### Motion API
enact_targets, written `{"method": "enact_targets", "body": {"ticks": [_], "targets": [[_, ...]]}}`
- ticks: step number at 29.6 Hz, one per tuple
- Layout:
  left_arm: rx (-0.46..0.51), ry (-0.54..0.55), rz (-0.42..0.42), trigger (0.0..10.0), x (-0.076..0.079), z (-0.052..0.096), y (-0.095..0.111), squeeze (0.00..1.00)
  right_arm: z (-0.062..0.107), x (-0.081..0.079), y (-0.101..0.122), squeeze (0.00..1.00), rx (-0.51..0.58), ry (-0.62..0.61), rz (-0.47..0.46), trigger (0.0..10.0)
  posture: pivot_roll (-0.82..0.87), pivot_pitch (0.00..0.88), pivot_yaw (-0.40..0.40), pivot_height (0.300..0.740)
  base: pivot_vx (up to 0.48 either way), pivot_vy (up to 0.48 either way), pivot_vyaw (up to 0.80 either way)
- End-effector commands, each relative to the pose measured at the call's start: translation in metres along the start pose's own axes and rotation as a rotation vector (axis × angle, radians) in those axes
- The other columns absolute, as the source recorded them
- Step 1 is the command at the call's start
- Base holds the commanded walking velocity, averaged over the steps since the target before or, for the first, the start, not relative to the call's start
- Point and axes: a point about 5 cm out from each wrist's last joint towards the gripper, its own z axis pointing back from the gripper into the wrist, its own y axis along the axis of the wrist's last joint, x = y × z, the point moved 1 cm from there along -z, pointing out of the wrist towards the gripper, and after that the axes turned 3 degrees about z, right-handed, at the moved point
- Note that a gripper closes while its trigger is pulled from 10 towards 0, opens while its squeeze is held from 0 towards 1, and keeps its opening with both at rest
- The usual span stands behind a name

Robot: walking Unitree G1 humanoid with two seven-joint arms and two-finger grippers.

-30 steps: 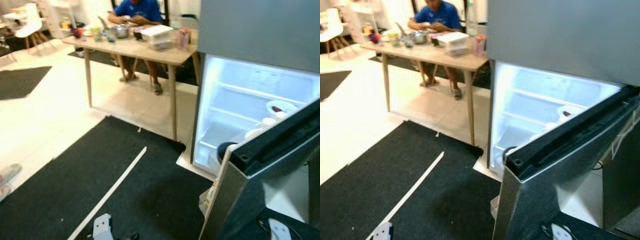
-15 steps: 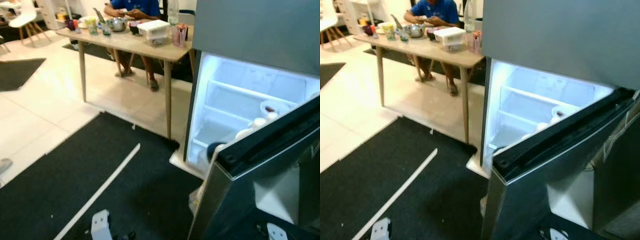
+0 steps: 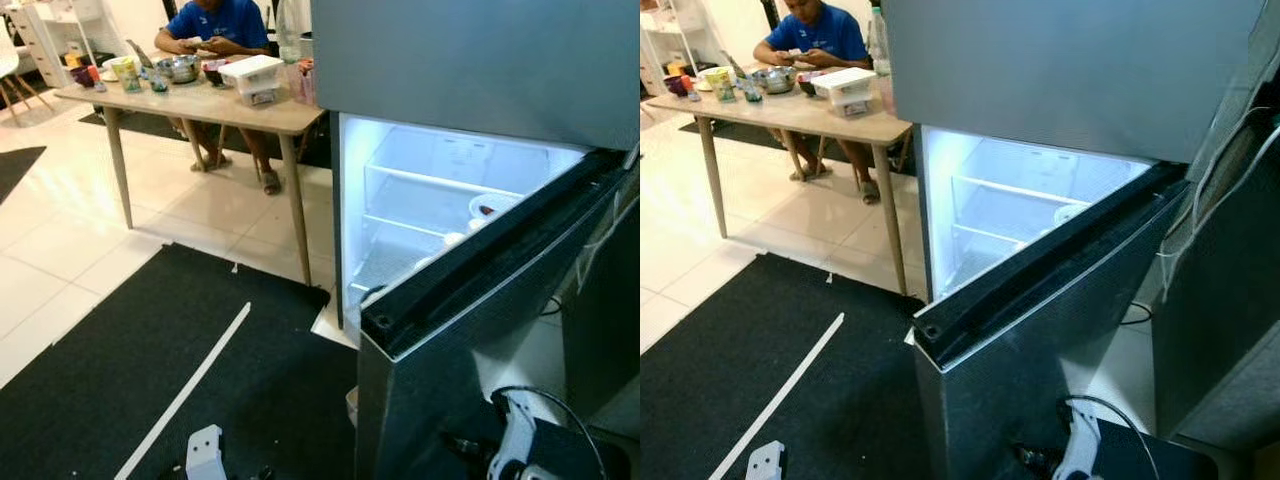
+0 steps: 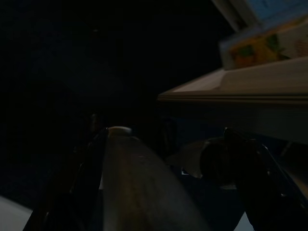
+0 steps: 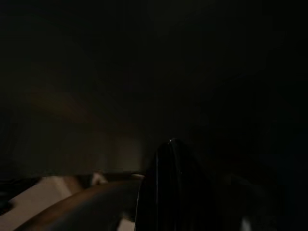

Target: Restocking fridge

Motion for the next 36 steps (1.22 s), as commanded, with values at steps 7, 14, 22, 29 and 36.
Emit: {"method": "enact_targets", "body": {"ticks": [7, 14, 22, 29, 36], "targets": [[-0.006, 0.019, -0.008, 10.0, -0.007, 0.003, 0.000, 0.00, -0.038, -0.051, 0.071, 0.00, 0.068, 0.343, 0.315, 10.0, -0.05, 0.000, 0.025, 0.740, 0.000, 0.000, 0.00], [-0.009, 0.018, -0.001, 10.0, -0.008, 0.004, -0.003, 0.00, -0.070, -0.114, 0.162, 0.00, 0.285, 0.338, 0.682, 10.0, -0.04, 0.000, 0.016, 0.740, 0.000, 0.000, 0.00], [-0.007, 0.015, 0.005, 10.0, -0.007, 0.004, -0.003, 0.00, -0.067, -0.156, 0.253, 0.00, 0.578, -0.042, 0.969, 10.0, -0.04, 0.000, 0.013, 0.740, 0.000, 0.000, 0.00], [-0.003, 0.007, 0.011, 10.0, -0.004, 0.002, -0.003, 0.00, -0.072, -0.129, 0.226, 0.00, 0.474, -0.106, 0.959, 10.0, -0.04, 0.000, 0.004, 0.740, 0.000, 0.000, 0.00], [-0.006, 0.005, 0.011, 10.0, -0.003, 0.002, -0.005, 0.00, -0.069, -0.070, 0.160, 0.00, 0.224, -0.249, 0.893, 10.0, -0.05, 0.000, 0.005, 0.740, 0.000, 0.000, 0.00]]}}
